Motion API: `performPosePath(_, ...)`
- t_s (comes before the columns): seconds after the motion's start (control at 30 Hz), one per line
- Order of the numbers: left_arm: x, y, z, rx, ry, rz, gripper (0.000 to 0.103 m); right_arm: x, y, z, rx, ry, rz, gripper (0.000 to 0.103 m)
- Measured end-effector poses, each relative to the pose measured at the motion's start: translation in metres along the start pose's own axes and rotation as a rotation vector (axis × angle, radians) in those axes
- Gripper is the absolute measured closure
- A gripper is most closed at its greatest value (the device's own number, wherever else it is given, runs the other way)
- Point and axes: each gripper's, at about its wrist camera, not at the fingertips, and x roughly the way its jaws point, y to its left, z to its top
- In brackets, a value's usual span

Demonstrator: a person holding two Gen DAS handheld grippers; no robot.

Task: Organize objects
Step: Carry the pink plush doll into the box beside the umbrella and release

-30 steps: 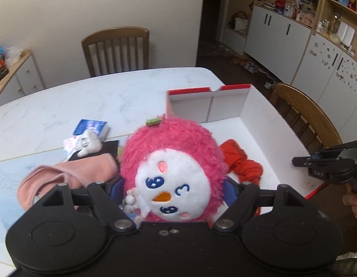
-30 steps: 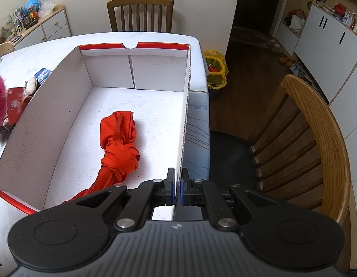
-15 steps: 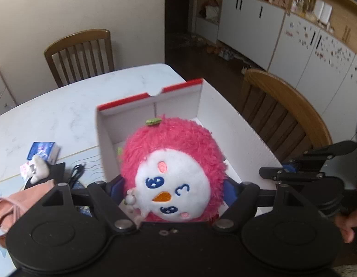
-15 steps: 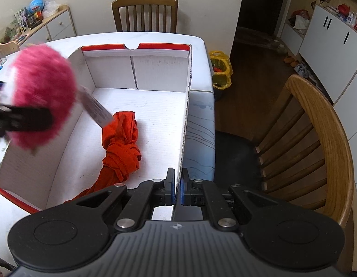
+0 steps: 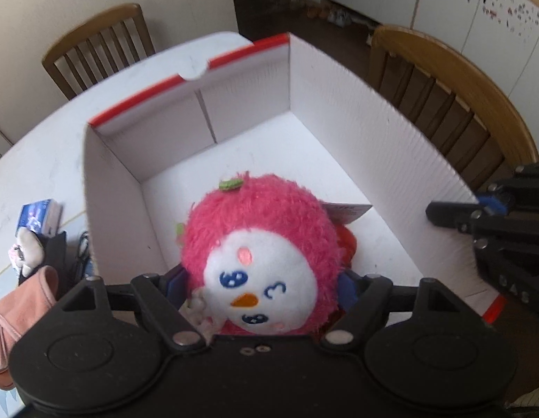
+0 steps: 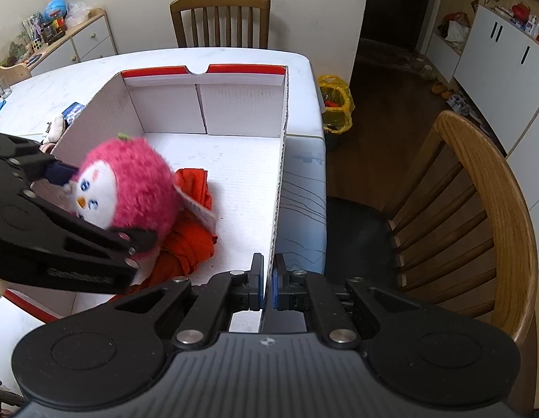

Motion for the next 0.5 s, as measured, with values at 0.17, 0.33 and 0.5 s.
performPosePath(0.17,0.012,-0.005,-0.001,0.016,0.047,-0.012,0.023,0.001,-0.001,0.0,0.001,0.003,0.002,0.099)
performPosePath(0.33,0.018,-0.001,-0.004,0.004,0.07,-0.02,0.023,0.002,-0.002,-0.001,0.003,0.004,0.002,0.099)
performPosePath(0.5,0.019,0.001,-0.004,0.004,0.061,-0.029,0.02,0.002,-0.002,-0.001,0.004,0.004,0.003,0.099)
